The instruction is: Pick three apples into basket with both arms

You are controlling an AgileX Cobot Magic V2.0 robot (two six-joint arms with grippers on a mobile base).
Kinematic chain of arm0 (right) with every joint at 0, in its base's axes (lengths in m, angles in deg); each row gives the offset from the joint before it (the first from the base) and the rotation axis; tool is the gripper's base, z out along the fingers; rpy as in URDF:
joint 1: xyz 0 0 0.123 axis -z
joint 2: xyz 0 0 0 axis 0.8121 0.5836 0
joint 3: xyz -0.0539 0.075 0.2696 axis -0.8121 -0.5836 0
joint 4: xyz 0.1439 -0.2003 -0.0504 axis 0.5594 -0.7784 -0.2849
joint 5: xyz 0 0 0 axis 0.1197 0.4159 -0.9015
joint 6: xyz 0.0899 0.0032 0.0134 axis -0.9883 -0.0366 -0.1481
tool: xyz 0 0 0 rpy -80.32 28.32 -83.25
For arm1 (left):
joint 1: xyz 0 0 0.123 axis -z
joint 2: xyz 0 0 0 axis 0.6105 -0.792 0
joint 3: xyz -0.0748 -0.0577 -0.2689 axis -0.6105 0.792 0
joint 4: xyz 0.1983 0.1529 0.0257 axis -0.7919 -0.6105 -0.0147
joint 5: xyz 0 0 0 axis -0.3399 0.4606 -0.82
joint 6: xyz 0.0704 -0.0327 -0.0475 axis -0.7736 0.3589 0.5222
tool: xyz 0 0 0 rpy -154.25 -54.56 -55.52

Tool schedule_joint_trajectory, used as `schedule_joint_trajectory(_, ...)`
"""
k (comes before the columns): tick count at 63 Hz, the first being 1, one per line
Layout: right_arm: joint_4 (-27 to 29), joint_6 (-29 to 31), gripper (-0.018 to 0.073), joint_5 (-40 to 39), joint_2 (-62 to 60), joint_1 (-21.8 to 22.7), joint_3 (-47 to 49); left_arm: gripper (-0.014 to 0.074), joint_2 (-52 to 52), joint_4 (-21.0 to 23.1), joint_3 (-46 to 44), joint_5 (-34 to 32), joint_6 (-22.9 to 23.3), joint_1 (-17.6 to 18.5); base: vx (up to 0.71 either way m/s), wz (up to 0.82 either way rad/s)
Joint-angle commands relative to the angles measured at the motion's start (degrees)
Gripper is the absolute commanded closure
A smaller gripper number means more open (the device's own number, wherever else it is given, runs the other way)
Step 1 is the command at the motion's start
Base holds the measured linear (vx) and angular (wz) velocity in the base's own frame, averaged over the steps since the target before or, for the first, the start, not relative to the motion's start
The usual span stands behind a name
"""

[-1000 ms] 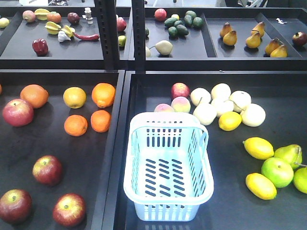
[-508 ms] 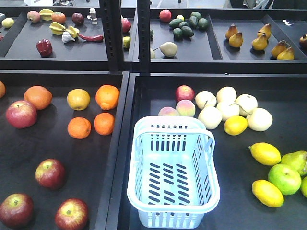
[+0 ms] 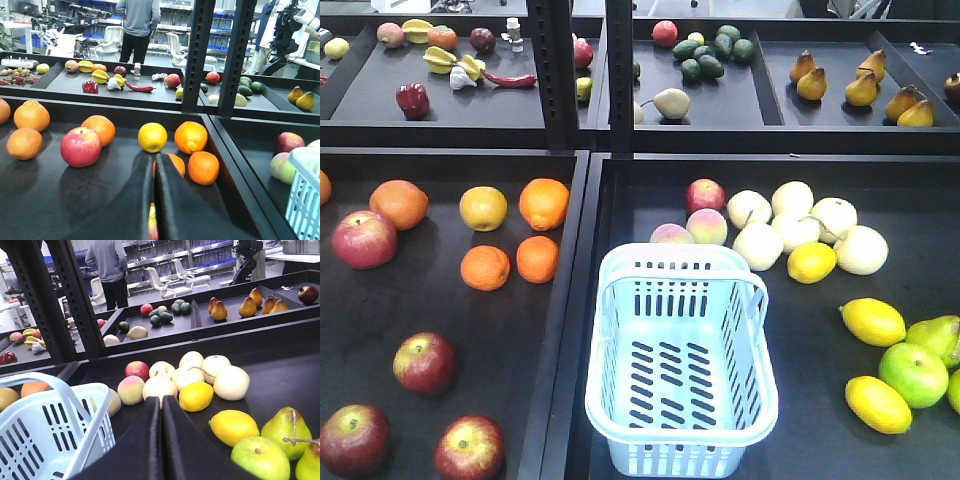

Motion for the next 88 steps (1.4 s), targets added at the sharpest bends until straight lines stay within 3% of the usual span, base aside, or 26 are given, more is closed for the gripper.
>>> schedule_joint_trajectory(1,-0.7,0.0,0.0564,-3.9,-0.7,0.2,-0.7,0.0603,0.8,0.1,-1.5,-4.2,0.6,0.4,0.0,0.0)
schedule_joint_trajectory(62,-0.7,0.0,0.0564,-3.9,-0.7,0.2,-0.7,0.0603,0.8,0.3,-1.5,-5.5,0.9,0.4,0.0,0.0)
schedule_joint_trajectory(68,-0.7,0.0,0.0564,-3.9,-0.7,0.2,-0.7,0.0603,0.8,4.1,-1.5,-5.9,2.9,0.4,0.0,0.0)
schedule_joint_trajectory(79,-0.7,0.0,0.0564,-3.9,-0.7,0.2,-0.7,0.0603,0.8,15.2,-1.5,-6.9,10.8,0.4,0.0,0.0)
schedule_joint_trajectory(88,-0.7,0.0,0.0564,-3.9,-0.7,0.2,-0.7,0.0603,0.8,21.8,-1.5,-7.1,12.4,0.4,0.0,0.0)
